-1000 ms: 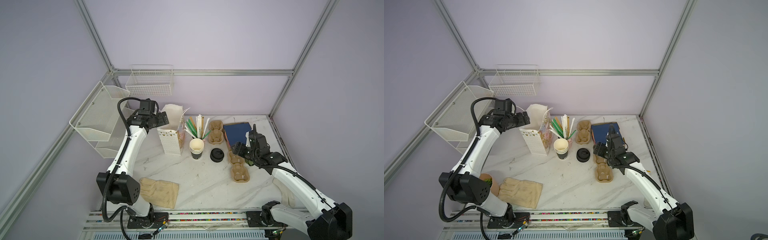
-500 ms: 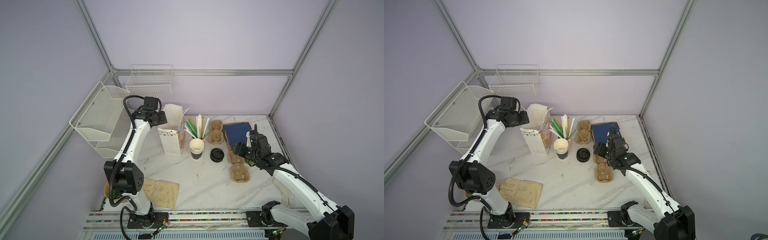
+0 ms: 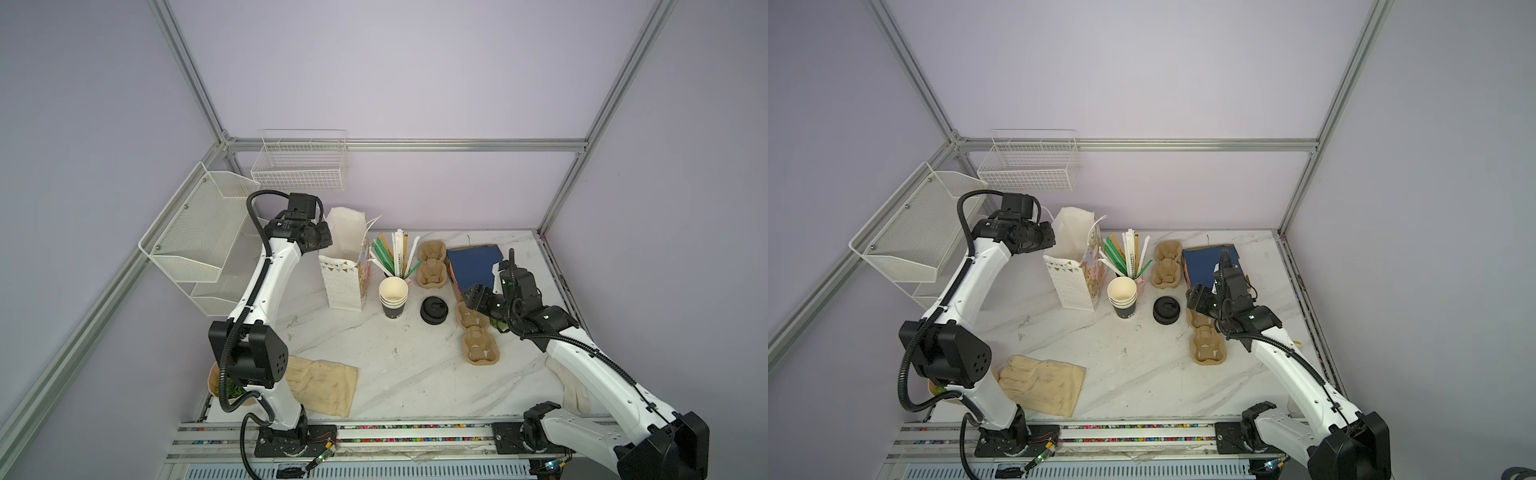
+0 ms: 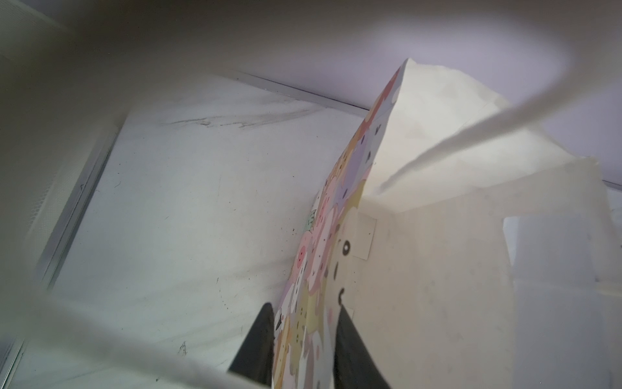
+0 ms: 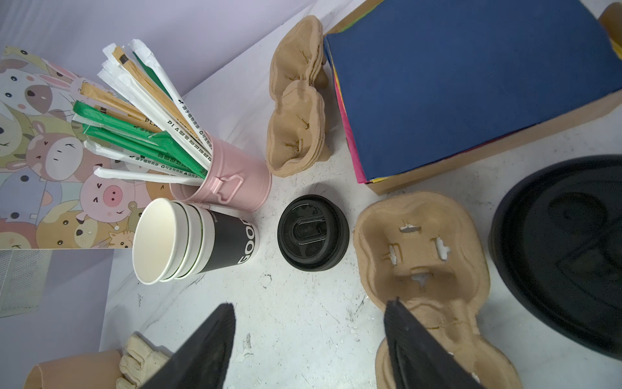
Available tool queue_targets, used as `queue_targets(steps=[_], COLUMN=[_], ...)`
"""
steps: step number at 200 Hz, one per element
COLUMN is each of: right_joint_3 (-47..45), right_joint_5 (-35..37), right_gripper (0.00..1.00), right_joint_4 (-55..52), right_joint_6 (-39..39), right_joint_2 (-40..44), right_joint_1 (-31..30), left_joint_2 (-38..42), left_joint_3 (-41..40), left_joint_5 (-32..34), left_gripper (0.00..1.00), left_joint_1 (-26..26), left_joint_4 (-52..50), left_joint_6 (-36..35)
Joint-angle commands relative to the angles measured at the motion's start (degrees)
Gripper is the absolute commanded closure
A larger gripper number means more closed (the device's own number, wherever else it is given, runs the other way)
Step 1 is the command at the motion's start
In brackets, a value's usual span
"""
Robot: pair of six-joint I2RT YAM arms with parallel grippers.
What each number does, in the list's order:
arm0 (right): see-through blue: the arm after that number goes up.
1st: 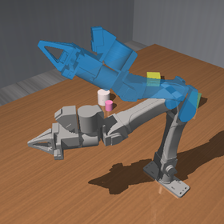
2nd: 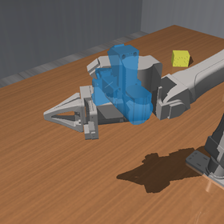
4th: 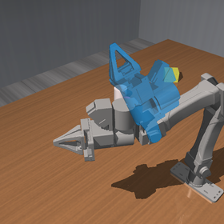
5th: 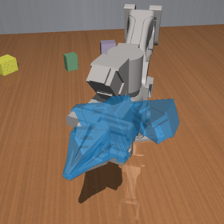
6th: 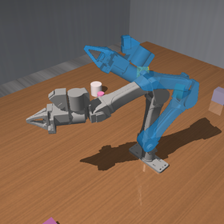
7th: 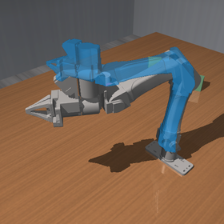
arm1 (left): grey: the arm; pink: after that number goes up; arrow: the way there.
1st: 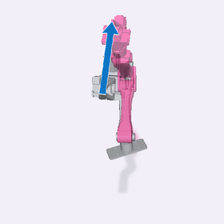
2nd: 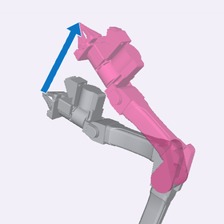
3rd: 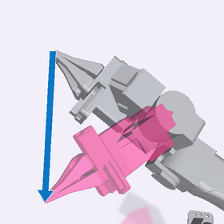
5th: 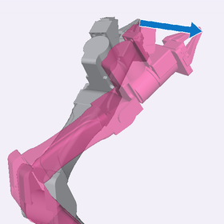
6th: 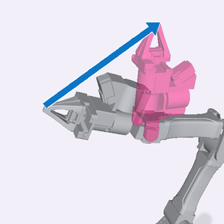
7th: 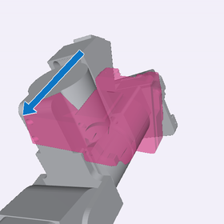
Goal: Pack a coffee takeout order
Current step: Pick up the takeout bag from the top-left of the table.
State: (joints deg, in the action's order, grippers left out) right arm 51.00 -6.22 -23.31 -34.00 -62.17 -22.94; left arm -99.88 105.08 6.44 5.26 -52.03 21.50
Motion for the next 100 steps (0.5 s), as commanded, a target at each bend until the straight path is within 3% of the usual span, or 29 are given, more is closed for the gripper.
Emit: queue_targets(steps=[1,71,100], right_joint_3=[-1.0,-1.3,-0.7], right_joint_5=[-0.1,0.1,0.5], right_gripper=[0.27,0.27,0.27], right_joint_4=[0.3,0.5,-0.1], right_joint_6=[-0.6,-0.8,-0.4], right_joint_2=[0.3,0.7,0.9], right_joint_1=[-0.5,-0.9,-0.9], left_joint_2=[1.4,2.7,4.4], left_joint_3=[4.6,4.8,5.0], left_joint_5=[0.8,-0.1,-0.8], left_gripper=[0.75,1.00,1.00], left_joint_1=[-0.4,-0.4,-0.4], left_joint_4=[0.1,0.4,0.7], left_joint_6=[-0.6,0.2,0.9])
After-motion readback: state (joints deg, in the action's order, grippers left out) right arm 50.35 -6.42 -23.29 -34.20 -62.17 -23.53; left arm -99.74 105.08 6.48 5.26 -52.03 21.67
